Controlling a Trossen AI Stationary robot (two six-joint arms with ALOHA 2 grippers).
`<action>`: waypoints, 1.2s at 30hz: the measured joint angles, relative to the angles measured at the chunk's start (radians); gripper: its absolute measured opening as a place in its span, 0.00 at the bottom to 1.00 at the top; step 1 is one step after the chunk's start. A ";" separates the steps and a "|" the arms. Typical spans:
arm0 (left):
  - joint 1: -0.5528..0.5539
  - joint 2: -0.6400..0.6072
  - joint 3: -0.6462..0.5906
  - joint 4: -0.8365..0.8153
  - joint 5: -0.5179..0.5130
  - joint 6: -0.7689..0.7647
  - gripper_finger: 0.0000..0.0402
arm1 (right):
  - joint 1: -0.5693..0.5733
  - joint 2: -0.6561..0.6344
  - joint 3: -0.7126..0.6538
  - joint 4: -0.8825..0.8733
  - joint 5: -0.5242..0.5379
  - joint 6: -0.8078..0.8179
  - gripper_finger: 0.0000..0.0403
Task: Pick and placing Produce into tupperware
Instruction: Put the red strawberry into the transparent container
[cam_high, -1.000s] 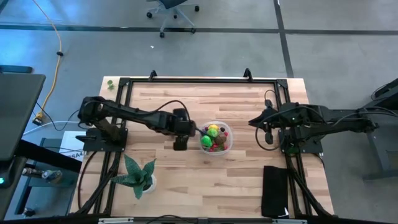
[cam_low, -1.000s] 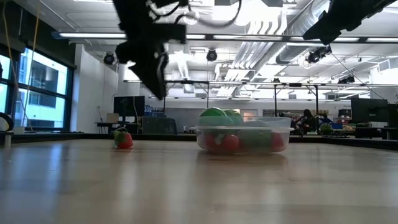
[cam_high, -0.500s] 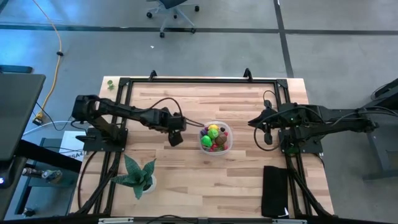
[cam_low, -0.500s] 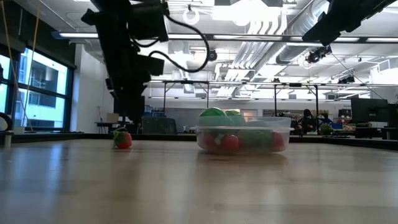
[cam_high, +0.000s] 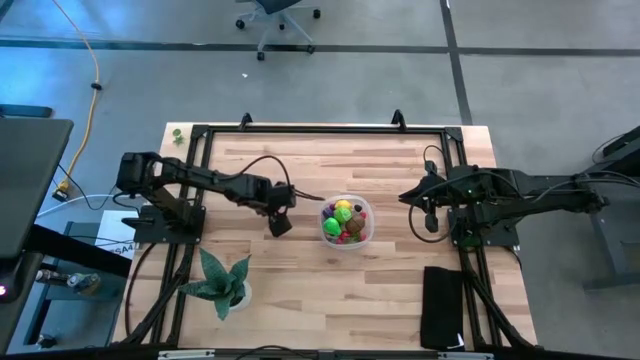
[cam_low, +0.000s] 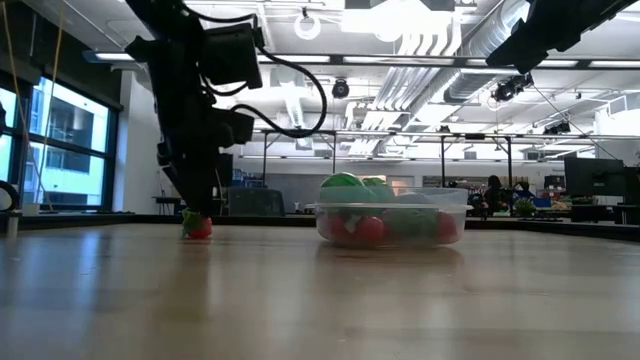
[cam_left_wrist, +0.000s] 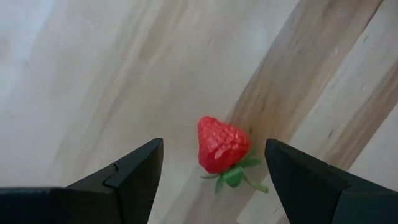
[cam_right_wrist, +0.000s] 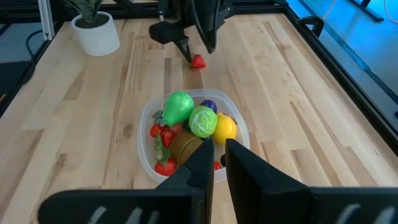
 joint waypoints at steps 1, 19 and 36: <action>0.000 0.000 -0.006 0.001 0.002 -0.002 0.68 | 0.000 0.000 0.000 0.000 0.000 0.000 0.07; 0.000 0.010 -0.061 0.092 0.006 0.000 0.58 | 0.000 0.000 0.000 0.000 0.000 0.000 0.07; 0.000 0.010 -0.060 0.074 0.001 -0.011 0.49 | 0.000 0.000 0.000 0.000 0.000 0.000 0.07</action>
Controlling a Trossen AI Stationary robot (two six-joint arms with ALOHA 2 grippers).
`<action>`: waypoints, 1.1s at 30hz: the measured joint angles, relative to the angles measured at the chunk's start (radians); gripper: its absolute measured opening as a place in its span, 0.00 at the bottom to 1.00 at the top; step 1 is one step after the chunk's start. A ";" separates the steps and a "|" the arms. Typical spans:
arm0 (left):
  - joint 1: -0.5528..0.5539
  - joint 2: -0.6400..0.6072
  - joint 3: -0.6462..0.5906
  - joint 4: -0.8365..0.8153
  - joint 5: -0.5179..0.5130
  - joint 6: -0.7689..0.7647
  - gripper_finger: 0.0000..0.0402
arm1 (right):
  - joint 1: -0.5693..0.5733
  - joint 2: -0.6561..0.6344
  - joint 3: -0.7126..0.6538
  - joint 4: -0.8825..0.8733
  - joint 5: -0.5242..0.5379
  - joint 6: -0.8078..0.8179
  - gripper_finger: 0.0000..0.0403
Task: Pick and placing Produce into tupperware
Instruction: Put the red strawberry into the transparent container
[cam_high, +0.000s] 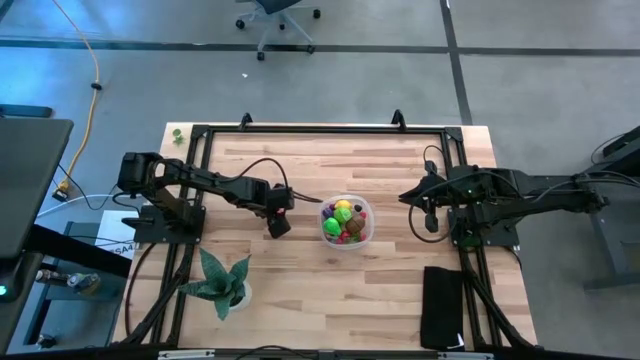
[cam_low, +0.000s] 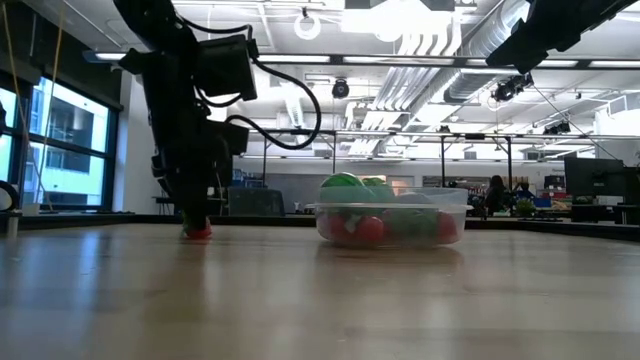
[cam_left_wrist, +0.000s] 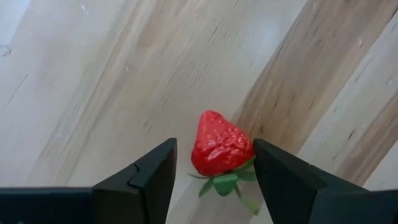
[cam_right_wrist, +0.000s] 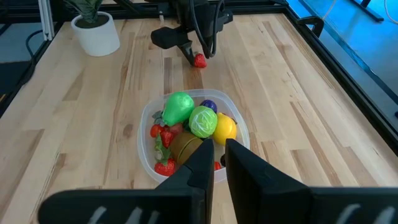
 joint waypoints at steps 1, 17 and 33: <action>0.000 0.000 0.000 0.000 0.000 0.000 0.49 | 0.000 0.000 0.000 0.000 0.000 0.000 0.07; 0.001 -0.002 -0.062 0.099 -0.002 0.027 0.46 | 0.000 0.000 0.000 0.000 0.000 0.000 0.07; 0.000 -0.002 -0.064 0.109 -0.020 0.005 0.37 | 0.000 0.000 0.000 0.000 0.000 0.000 0.07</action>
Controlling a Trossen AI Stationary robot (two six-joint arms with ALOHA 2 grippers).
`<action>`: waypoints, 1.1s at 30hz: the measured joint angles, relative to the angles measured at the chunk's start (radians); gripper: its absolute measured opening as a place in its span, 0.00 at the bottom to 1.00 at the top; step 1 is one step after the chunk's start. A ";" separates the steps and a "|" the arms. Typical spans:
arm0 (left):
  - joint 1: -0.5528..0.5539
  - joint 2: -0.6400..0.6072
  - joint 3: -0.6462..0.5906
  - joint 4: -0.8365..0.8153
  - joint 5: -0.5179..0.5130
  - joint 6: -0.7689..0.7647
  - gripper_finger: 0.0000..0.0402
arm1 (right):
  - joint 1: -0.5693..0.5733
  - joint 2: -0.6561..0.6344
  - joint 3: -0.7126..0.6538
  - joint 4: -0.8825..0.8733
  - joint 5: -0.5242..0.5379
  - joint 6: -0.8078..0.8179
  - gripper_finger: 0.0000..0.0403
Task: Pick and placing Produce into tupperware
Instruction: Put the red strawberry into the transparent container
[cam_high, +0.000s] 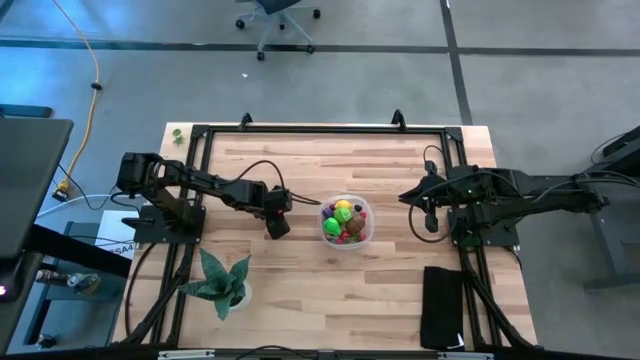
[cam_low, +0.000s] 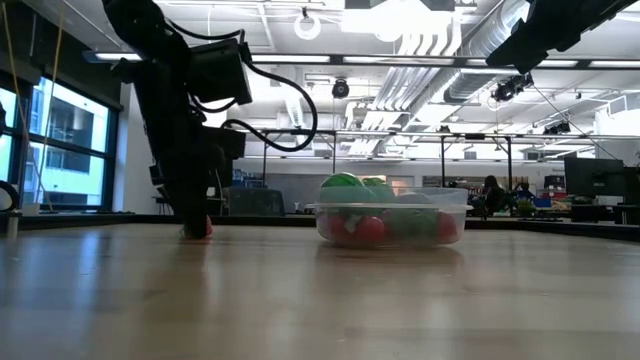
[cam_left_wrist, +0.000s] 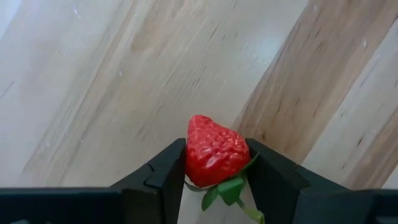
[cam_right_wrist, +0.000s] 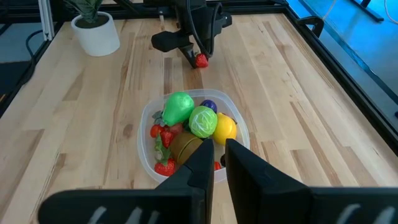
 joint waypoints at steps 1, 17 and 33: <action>0.000 -0.001 0.000 0.001 0.000 0.002 0.36 | 0.000 0.000 0.000 0.000 0.000 0.000 0.07; -0.003 -0.112 0.132 0.372 -0.001 0.337 0.35 | 0.000 0.000 0.000 0.000 0.000 0.000 0.07; 0.000 0.212 0.426 0.218 0.132 0.459 0.36 | 0.000 0.001 0.000 -0.001 0.000 0.000 0.07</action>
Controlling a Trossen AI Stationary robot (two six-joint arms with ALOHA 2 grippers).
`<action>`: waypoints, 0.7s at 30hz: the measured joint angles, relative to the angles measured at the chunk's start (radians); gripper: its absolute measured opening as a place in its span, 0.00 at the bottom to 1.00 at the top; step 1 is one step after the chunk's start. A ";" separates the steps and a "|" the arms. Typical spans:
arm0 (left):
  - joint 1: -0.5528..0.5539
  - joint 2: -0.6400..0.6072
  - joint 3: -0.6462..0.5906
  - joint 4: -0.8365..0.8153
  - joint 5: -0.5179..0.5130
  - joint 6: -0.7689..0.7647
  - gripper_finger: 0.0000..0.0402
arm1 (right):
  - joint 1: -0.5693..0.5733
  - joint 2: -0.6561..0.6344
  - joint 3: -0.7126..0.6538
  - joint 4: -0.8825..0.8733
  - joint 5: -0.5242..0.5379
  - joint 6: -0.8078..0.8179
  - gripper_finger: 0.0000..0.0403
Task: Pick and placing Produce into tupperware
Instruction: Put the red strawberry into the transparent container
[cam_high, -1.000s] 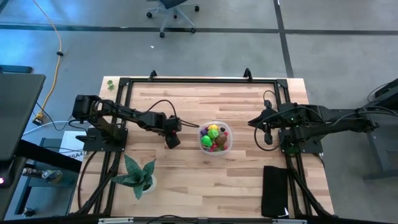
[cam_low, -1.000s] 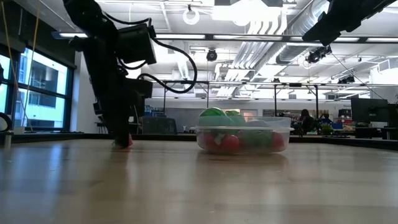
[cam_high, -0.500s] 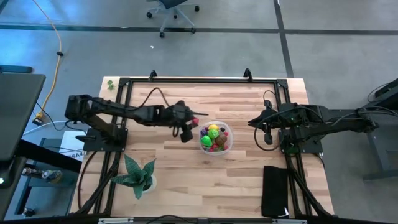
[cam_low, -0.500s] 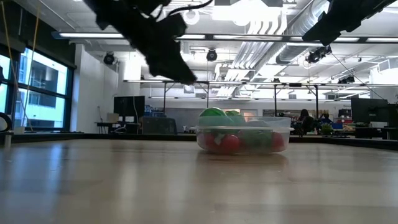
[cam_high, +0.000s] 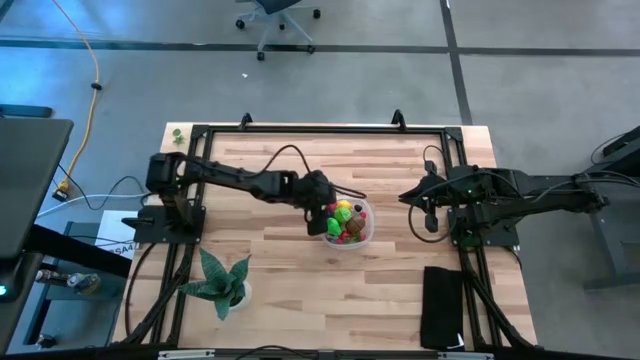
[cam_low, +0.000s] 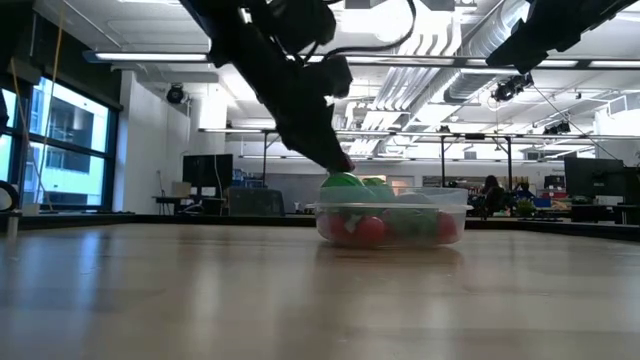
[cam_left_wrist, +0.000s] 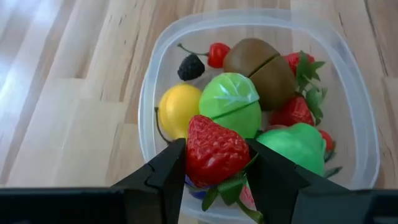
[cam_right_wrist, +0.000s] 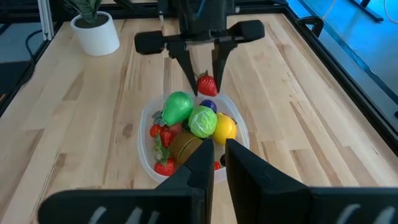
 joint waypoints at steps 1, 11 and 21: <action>0.000 0.004 0.000 0.002 -0.001 -0.006 0.36 | 0.000 0.000 0.000 0.000 0.000 0.000 0.07; 0.001 0.023 0.001 -0.013 -0.005 -0.018 0.36 | 0.000 0.000 0.000 0.000 0.000 0.000 0.07; 0.001 0.023 0.001 -0.011 -0.006 -0.017 0.36 | 0.000 0.000 0.000 0.000 0.000 0.000 0.07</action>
